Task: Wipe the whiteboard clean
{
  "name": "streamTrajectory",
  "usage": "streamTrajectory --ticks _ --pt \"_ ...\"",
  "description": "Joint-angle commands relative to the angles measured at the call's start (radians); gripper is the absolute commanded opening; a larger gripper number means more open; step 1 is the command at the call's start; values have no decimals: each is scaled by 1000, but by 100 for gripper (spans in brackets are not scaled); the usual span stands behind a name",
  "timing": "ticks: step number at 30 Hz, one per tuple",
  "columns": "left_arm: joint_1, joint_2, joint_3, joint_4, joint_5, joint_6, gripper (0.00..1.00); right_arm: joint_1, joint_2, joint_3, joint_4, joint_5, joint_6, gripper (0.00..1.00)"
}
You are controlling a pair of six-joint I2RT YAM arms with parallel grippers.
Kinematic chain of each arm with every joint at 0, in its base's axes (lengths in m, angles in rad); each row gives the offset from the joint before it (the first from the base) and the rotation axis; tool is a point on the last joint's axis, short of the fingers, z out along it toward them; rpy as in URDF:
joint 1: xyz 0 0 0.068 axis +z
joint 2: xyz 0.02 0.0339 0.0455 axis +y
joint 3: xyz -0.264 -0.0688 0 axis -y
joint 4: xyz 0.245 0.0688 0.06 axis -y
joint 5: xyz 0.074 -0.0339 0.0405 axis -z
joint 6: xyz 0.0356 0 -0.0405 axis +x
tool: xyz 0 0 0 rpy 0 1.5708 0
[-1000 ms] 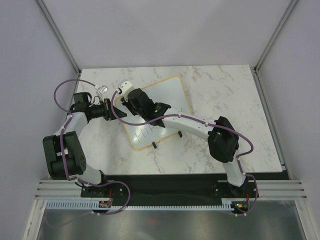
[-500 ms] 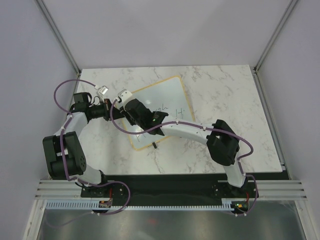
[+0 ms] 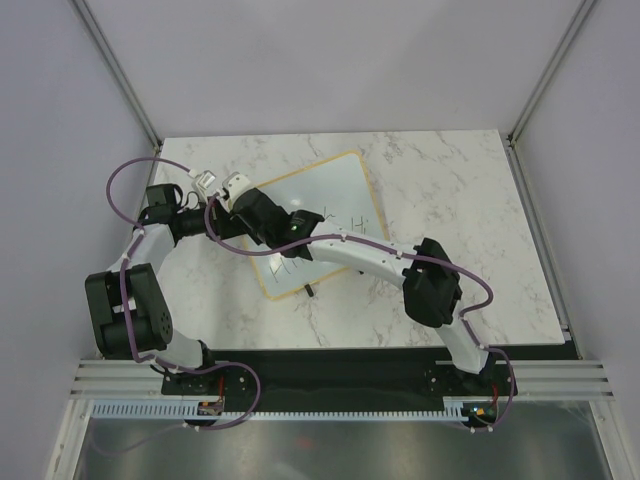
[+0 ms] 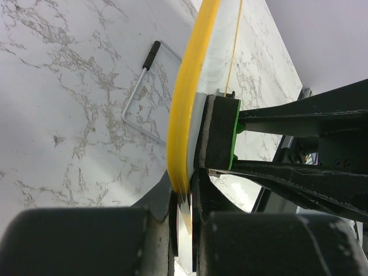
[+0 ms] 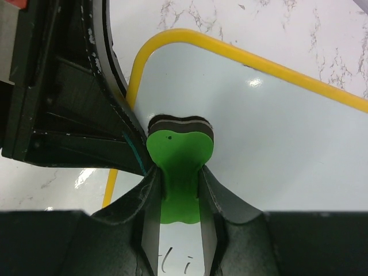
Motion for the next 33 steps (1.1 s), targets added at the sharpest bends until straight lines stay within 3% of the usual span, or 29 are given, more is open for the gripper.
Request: streamTrajectory --ticks 1,5,14,17,22,26,29,33 --pt "-13 -55 33 81 -200 229 2 -42 60 29 45 4 -8 0" --pt "-14 -60 37 81 -204 229 2 -44 44 -38 46 -10 40 0" --pt "-13 -45 56 81 -189 220 2 -18 -137 -545 178 -51 212 0" --pt "-14 -42 54 81 -190 220 2 -18 -151 -573 203 -33 222 0" --pt "-13 -43 53 79 -189 211 2 -19 -129 -449 185 -7 166 0" --pt "-13 -52 45 81 -190 214 2 -48 -131 -363 155 98 132 0" --pt "-13 -57 43 79 -195 219 2 -123 -184 -421 193 118 152 0" --pt "-13 -57 43 74 -197 232 2 -238 -314 -674 307 182 157 0"
